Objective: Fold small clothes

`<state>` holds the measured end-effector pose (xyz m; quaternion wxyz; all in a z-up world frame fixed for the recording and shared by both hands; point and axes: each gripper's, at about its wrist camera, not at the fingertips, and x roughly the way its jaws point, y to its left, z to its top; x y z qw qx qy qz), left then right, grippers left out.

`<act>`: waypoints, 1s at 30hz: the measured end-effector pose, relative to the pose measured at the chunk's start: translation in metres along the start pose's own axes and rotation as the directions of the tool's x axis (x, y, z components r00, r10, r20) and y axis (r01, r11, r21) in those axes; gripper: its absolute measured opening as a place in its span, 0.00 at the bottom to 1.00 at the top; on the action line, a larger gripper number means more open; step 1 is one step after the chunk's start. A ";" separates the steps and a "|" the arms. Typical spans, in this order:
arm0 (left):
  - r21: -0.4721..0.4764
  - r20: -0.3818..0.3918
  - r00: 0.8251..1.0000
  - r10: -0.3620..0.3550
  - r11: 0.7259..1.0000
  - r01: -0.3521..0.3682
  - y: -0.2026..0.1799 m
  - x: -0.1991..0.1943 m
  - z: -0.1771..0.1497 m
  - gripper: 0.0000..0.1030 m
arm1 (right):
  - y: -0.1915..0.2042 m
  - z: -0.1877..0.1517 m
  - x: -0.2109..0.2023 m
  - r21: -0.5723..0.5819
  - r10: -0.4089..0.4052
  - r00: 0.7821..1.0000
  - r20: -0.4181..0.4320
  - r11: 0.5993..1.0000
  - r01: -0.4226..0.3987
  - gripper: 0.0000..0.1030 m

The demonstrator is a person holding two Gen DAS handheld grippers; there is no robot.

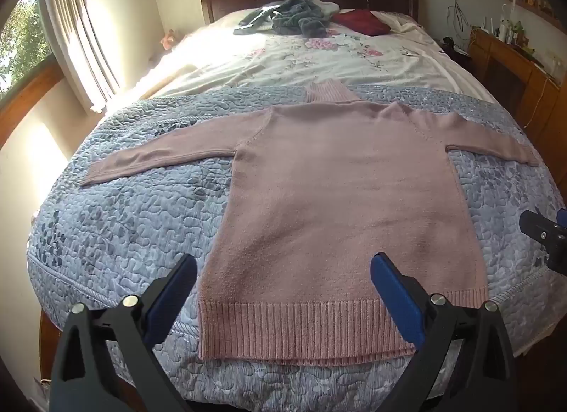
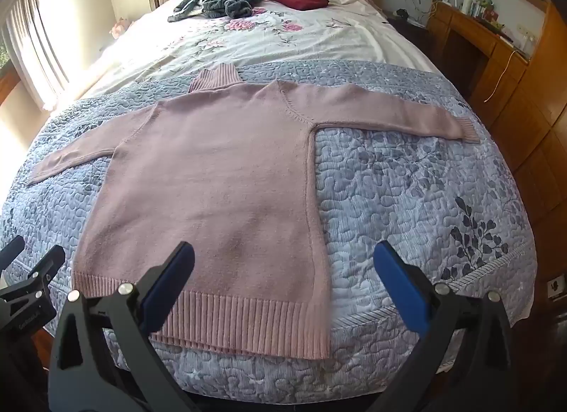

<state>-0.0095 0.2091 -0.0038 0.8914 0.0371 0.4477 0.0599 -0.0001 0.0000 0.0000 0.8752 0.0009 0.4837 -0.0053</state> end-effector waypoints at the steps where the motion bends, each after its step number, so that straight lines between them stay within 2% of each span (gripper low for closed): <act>1: 0.000 -0.001 1.000 0.000 1.000 0.000 0.000 0.000 0.000 0.96 | 0.000 0.000 0.000 0.001 0.000 1.000 0.002 1.000 0.000 0.97; 30: -0.006 0.002 1.000 0.002 1.000 -0.002 0.002 0.006 -0.002 0.96 | -0.003 -0.002 0.015 0.002 0.004 1.000 -0.003 1.000 -0.004 0.97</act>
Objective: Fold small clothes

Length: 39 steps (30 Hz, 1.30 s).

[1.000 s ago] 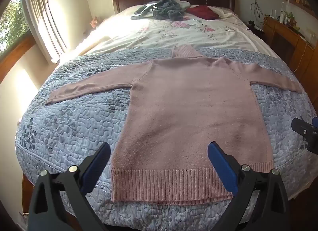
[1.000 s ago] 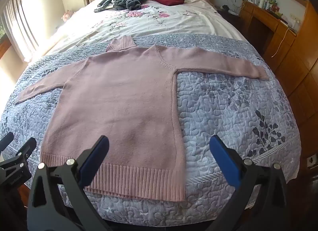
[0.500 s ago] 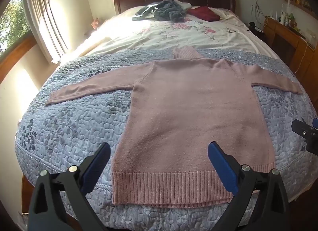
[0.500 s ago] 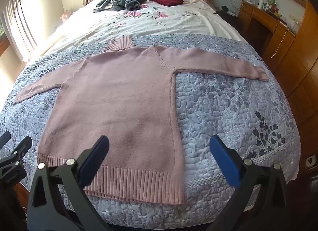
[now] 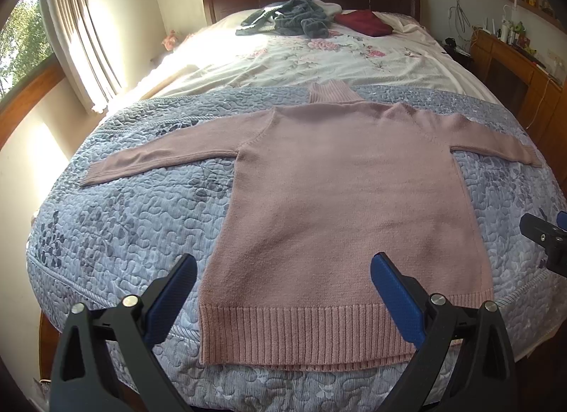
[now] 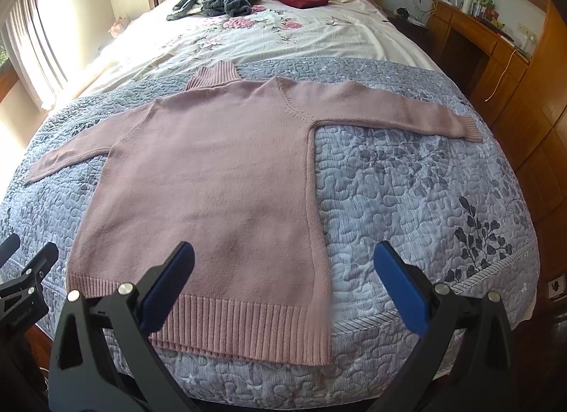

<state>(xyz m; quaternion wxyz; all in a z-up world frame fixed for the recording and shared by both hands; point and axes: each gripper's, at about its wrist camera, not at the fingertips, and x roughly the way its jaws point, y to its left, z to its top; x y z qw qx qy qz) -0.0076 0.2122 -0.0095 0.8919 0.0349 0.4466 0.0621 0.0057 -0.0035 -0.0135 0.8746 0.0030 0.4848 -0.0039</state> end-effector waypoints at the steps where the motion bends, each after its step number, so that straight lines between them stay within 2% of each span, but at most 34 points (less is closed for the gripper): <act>1: 0.000 0.000 1.000 -0.001 1.000 0.001 0.000 0.000 0.000 0.96 | 0.000 0.000 0.000 0.000 0.000 1.000 0.002 1.000 0.000 0.97; 39: 0.011 0.003 1.000 -0.015 1.000 0.015 -0.006 0.003 0.003 0.96 | 0.003 0.002 0.003 -0.007 0.012 1.000 0.016 1.000 -0.012 0.97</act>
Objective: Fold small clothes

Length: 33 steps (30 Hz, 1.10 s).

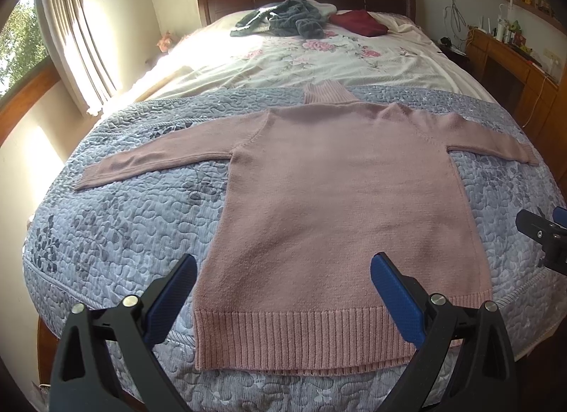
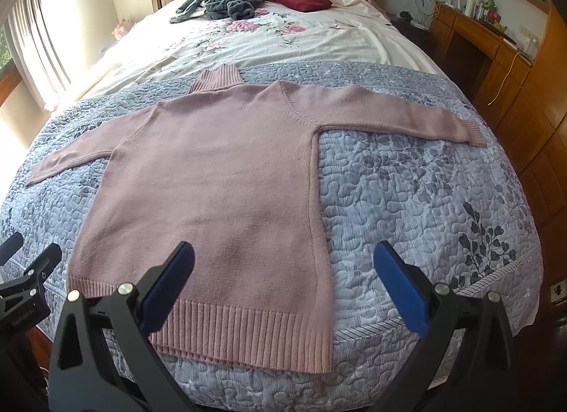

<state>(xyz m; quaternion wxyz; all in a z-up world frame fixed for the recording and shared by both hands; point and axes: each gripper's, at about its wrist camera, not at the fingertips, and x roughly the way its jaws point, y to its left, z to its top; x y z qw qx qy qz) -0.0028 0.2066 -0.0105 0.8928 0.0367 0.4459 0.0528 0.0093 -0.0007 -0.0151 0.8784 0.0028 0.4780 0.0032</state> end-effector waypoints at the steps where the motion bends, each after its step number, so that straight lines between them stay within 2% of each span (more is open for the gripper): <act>1: 0.000 0.001 1.000 0.000 1.000 0.000 0.000 0.000 0.000 0.96 | 0.000 0.000 0.000 -0.001 0.000 1.000 0.001 1.000 0.000 0.97; 28: 0.005 -0.002 1.000 -0.013 1.000 0.013 0.001 0.010 -0.001 0.96 | -0.004 0.004 0.003 -0.006 0.010 1.000 0.012 1.000 -0.010 0.97; 33: 0.008 -0.021 0.999 -0.048 0.999 0.048 -0.007 0.031 0.002 0.96 | -0.025 0.012 0.025 0.018 0.077 0.997 -0.018 0.997 -0.077 0.97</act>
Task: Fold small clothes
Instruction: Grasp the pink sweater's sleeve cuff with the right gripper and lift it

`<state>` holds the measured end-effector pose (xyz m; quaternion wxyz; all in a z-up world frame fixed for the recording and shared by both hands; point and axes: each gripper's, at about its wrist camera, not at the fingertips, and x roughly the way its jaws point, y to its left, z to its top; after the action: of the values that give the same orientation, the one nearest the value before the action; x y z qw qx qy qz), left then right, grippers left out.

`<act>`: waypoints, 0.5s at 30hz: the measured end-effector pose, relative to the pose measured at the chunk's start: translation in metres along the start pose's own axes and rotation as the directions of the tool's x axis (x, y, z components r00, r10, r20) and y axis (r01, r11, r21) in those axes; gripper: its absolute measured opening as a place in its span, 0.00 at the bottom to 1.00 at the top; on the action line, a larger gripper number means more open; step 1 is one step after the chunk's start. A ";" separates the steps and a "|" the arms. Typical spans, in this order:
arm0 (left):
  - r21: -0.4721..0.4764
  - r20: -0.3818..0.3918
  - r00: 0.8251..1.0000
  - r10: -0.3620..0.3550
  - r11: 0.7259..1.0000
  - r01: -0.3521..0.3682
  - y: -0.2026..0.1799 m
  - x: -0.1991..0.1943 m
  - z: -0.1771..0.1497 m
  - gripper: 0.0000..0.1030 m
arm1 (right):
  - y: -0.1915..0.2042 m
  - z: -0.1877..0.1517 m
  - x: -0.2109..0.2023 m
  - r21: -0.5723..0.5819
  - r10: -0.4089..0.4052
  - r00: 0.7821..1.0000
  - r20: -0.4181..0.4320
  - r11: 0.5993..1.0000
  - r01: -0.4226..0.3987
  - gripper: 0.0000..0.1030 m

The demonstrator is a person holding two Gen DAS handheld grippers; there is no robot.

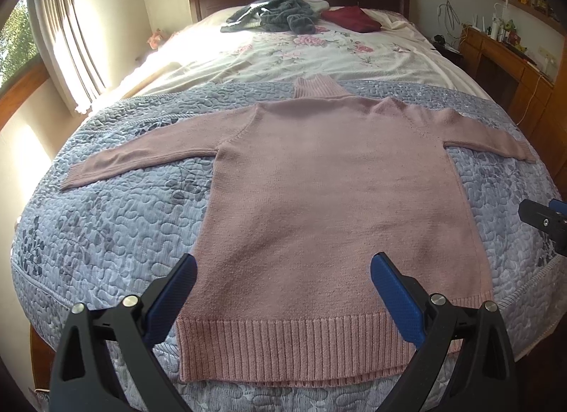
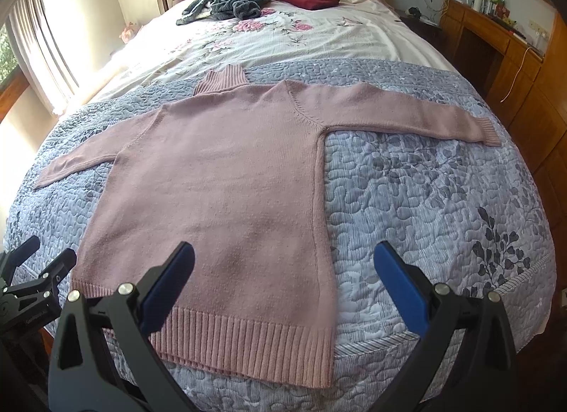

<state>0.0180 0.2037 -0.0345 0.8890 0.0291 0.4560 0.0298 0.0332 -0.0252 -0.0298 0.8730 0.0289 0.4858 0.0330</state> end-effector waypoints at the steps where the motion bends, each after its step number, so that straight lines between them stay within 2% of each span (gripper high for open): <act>1: 0.004 -0.017 1.000 -0.004 1.000 0.005 -0.004 0.010 0.004 0.96 | -0.011 0.005 0.008 0.016 0.007 1.000 -0.019 1.000 -0.006 0.97; 5: 0.012 -0.053 0.998 -0.024 1.000 0.024 -0.026 0.048 0.031 0.96 | -0.081 0.040 0.040 0.128 -0.022 0.998 -0.061 0.991 0.029 0.97; 10: 0.011 -0.032 0.998 -0.048 0.999 0.048 -0.066 0.091 0.086 0.96 | -0.204 0.100 0.083 0.290 -0.071 0.993 -0.096 0.952 0.096 0.97; 15: 0.027 0.000 0.999 -0.055 0.998 0.055 -0.113 0.127 0.140 0.96 | -0.321 0.146 0.138 0.371 -0.130 0.965 -0.226 0.905 0.209 0.97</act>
<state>0.2088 0.0977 -0.0651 0.8893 0.0285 0.4564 -0.0006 0.2392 -0.3357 -0.0964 0.7968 0.1572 0.5668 -0.1384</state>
